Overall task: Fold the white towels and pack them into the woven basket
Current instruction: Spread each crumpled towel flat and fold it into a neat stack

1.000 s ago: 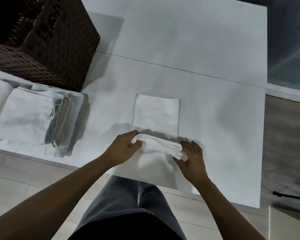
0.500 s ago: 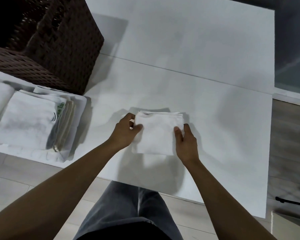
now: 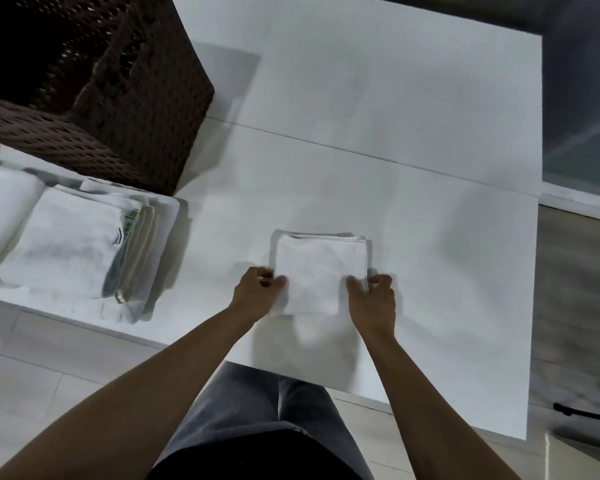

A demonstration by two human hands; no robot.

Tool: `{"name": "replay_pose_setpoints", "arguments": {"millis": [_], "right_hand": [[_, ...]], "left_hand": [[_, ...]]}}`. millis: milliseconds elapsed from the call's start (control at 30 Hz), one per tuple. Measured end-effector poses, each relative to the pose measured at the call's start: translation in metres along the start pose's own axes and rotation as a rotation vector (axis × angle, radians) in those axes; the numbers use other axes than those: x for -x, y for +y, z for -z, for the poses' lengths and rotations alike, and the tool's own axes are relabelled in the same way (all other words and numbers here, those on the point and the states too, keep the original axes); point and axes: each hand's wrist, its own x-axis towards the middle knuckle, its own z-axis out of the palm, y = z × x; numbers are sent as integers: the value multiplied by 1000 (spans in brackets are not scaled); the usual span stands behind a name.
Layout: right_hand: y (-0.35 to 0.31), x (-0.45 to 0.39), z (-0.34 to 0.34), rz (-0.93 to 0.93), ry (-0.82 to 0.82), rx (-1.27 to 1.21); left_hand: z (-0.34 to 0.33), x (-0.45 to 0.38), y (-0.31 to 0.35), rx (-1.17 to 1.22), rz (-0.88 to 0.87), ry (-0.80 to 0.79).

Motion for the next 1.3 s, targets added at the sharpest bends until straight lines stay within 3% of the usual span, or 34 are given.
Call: {"name": "replay_pose_setpoints", "arguments": {"millis": [267, 433, 733, 900, 1167, 1300], "right_hand": [[7, 11, 23, -250, -252, -300], [-2, 29, 33, -30, -227, -298], [-112, 87, 22, 357, -269, -311], [-160, 138, -20, 481, -341, -304], [-210, 230, -110, 601, -457, -260], [-228, 267, -157, 642, -491, -226]], "left_hand": [[5, 31, 15, -30, 20, -66], [28, 59, 14, 46, -18, -84], [116, 110, 21, 376, -112, -49], [190, 135, 4, 555, -129, -9], [315, 161, -56, 642, -228, 97], [361, 161, -92, 661, -195, 158]]}}
